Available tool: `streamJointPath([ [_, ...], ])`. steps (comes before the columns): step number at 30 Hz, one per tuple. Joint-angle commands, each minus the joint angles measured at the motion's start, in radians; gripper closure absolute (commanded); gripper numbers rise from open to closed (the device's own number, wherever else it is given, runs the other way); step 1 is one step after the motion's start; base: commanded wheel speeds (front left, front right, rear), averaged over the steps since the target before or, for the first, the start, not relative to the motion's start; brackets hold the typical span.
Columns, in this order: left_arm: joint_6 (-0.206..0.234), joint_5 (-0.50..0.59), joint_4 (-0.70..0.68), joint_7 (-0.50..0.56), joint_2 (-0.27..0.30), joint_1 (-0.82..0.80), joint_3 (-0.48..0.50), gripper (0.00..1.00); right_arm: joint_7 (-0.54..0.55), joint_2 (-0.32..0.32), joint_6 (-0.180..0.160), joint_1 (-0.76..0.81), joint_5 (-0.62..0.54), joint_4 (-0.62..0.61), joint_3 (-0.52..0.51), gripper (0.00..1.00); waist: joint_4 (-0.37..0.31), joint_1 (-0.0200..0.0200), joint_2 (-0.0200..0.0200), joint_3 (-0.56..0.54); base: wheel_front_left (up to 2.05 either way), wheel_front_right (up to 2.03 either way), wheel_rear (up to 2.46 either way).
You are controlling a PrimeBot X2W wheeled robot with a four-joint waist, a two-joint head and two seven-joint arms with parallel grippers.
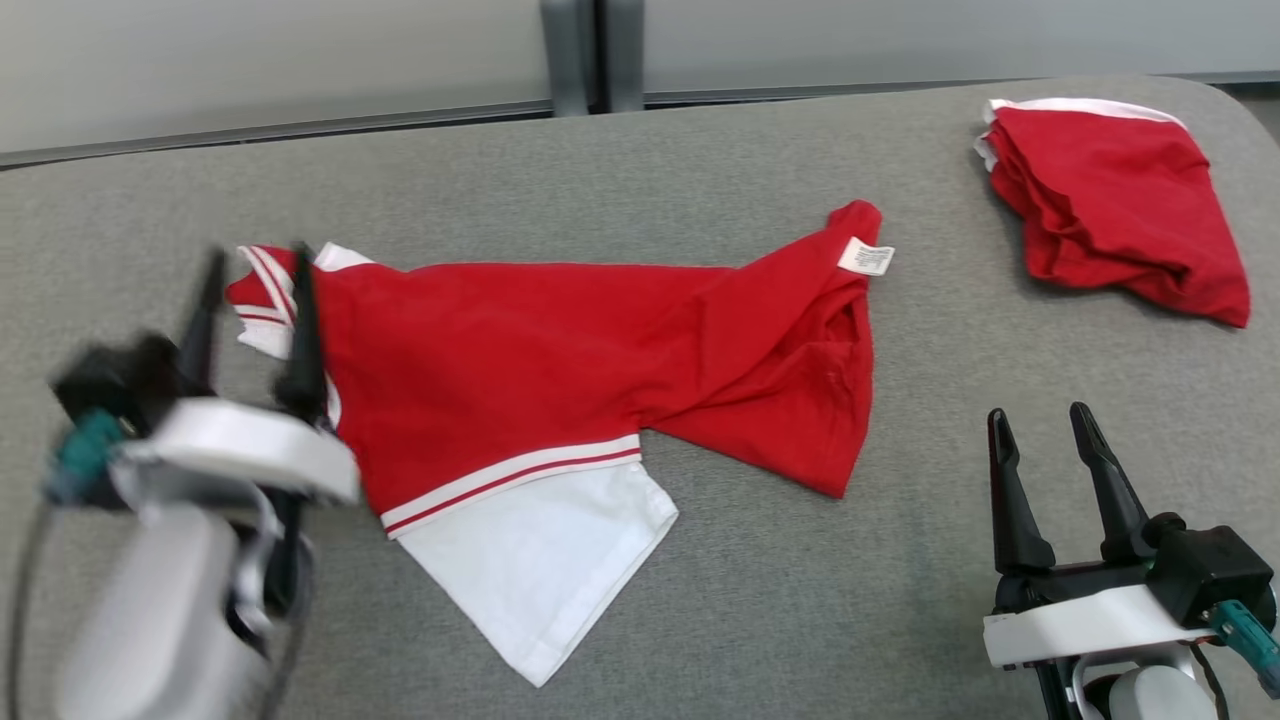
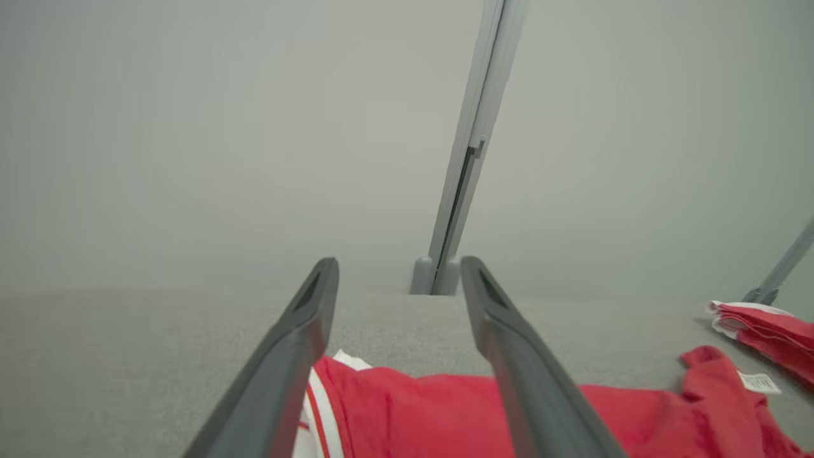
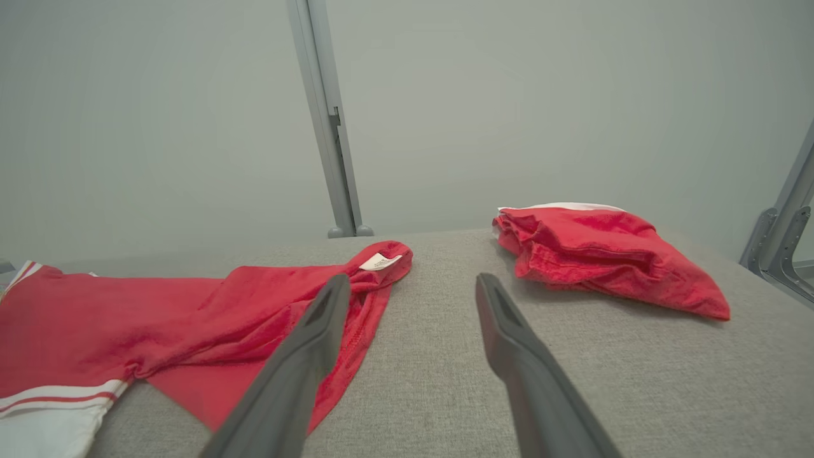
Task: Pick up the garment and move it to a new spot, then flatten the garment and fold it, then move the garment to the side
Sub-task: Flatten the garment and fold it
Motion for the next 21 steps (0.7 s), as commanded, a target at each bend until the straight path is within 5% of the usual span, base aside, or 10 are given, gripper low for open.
streamJointPath([
  [1, 0.005, -0.018, -0.053, -0.007, -0.033, 0.091, -0.011, 0.0, 0.0, -0.006, -0.002, 0.007, -0.002, -0.004, -0.003, 0.0, 0.032, 0.0, 0.0, -0.004, 0.0, 0.0, 0.0],
  [10, -0.022, -0.061, -0.268, 0.038, -0.125, 0.421, -0.17, 0.0, 0.0, -0.015, -0.002, -0.005, -0.008, -0.013, 0.0, 0.0, 0.143, 0.0, 0.0, -0.004, 0.0, 0.0, 0.0],
  [21, -0.086, -0.179, -0.293, 0.26, -0.112, 0.516, -0.273, 0.0, 0.0, -0.032, -0.002, -0.004, -0.004, -0.013, 0.006, 0.0, 0.155, 0.0, 0.0, -0.002, 0.0, 0.0, 0.0],
])
